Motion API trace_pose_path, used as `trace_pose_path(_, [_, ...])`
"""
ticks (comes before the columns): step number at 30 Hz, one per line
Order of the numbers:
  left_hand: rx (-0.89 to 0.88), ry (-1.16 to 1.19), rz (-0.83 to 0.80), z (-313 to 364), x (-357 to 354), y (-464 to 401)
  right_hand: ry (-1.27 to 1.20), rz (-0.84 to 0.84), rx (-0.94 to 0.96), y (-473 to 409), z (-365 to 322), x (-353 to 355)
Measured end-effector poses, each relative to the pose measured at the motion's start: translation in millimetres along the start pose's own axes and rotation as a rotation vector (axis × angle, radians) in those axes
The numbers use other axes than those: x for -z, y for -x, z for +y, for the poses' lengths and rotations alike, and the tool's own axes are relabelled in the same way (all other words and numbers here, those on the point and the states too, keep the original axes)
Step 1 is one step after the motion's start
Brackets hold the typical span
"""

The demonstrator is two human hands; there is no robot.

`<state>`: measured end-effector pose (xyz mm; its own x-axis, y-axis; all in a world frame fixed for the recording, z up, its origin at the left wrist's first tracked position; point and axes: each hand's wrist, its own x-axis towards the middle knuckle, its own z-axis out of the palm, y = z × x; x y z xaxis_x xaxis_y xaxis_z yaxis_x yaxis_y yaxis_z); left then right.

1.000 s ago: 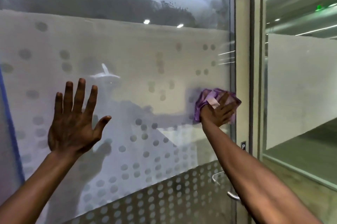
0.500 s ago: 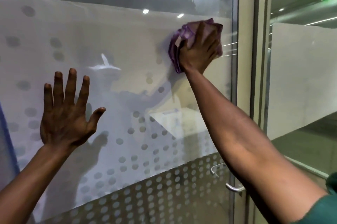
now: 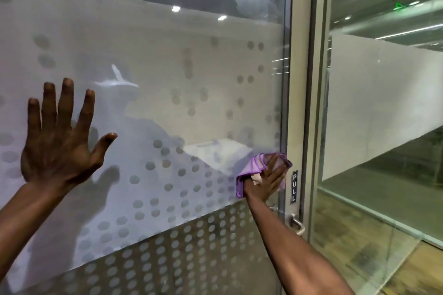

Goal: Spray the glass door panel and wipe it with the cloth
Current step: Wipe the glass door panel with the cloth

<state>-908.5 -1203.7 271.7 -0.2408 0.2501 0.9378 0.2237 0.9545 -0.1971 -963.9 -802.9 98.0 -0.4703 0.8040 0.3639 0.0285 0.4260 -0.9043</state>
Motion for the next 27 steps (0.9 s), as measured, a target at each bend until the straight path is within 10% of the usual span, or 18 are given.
trace_pose_path(4, [0.014,0.006,-0.005,2.0,-0.8,-0.9,-0.050,0.183,-0.134,-30.5,-81.4,2.3])
trace_pose_path(13, [0.006,-0.013,-0.017,0.9,1.4,1.0,-0.018,0.246,0.408,-80.1,-288.9,34.9])
trace_pose_path(20, [0.039,-0.003,-0.051,-2.1,-5.9,-0.3,0.018,0.309,0.569,-46.6,-167.0,13.9])
trace_pose_path(27, [0.021,0.010,-0.017,4.6,2.9,1.3,0.317,-0.116,0.203,38.5,32.1,-19.4])
